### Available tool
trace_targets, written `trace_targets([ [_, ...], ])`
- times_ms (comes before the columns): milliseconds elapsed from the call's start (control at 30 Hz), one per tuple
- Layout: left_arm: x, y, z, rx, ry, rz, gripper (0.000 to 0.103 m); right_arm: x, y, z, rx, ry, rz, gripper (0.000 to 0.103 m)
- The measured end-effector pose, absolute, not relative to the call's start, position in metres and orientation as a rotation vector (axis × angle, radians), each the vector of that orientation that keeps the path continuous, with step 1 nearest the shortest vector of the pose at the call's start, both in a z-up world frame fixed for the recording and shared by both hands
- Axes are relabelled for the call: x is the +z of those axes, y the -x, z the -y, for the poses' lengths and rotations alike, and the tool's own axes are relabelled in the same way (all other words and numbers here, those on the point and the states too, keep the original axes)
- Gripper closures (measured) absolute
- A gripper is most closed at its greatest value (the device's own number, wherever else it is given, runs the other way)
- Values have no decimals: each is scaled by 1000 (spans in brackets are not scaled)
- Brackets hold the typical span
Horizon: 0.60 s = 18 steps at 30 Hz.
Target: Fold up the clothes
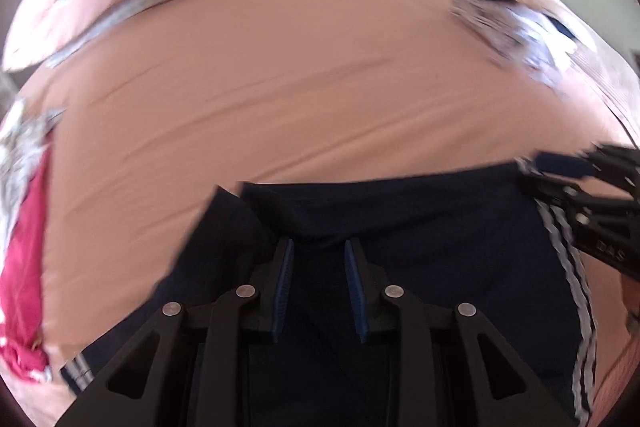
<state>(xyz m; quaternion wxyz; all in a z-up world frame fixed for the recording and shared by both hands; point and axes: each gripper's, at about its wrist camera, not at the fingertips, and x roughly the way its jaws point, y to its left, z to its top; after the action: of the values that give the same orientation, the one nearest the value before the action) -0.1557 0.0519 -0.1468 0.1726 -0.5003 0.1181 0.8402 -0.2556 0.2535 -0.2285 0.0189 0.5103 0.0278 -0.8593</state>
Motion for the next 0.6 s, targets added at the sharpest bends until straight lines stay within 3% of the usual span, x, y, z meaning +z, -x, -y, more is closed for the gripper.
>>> trace_targets([
  [100, -141, 148, -34, 2415, 1428, -185, 79, -228, 256, -263, -2701, -1635, -96, 71],
  [400, -146, 150, -66, 2409, 1417, -334, 79, -212, 257, -278, -2663, -1492, 143, 71],
  [600, -138, 160, -82, 2472, 1379, -282, 79, -186, 239, -263, -2914, -1384, -45, 71],
])
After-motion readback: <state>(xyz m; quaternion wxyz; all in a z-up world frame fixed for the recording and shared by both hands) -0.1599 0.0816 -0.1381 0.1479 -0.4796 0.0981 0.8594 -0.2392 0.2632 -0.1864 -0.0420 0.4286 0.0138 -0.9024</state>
